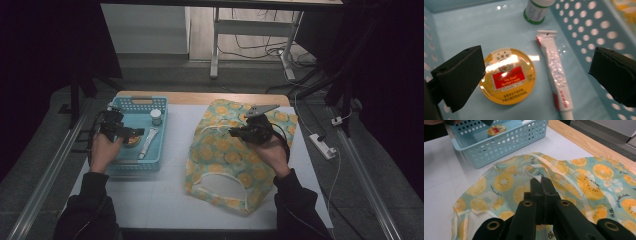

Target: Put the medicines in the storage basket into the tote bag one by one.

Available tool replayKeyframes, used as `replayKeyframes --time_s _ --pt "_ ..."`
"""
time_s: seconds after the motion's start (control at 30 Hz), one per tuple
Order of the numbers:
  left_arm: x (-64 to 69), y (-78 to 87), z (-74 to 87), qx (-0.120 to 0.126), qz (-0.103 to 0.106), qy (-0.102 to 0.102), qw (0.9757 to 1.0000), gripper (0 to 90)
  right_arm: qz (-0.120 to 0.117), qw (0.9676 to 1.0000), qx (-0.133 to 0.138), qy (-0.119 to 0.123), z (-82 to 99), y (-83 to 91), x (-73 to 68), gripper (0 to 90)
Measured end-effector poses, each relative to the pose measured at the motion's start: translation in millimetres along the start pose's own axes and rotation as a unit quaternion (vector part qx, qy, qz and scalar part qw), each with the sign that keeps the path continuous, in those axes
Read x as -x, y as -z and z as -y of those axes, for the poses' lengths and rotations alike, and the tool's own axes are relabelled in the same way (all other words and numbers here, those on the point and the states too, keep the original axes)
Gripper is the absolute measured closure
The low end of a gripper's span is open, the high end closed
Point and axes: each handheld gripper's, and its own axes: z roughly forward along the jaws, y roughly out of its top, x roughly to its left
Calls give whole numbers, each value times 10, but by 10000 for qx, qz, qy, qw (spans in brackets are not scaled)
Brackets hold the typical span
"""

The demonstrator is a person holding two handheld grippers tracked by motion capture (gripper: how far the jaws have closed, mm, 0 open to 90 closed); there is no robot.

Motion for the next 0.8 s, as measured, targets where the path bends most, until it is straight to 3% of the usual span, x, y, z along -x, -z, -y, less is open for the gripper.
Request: replayKeyframes --time_s 0.13,0.4,0.6,0.8 --pt "-9 -92 -39 -191 -167 -94 9996 1 2 10000 -17 -12 4 -12 1 900" --pt "-59 -243 -67 -523 -359 -58 9980 0 -1 10000 -25 18 0 -5 -9 900" --pt "-94 -326 -91 -812 -349 199 9959 5 -10 10000 -44 15 5 -12 -7 900" --pt "-97 -400 -100 -1146 -529 314 9915 36 -8 10000 -43 28 3 -2 -12 900"
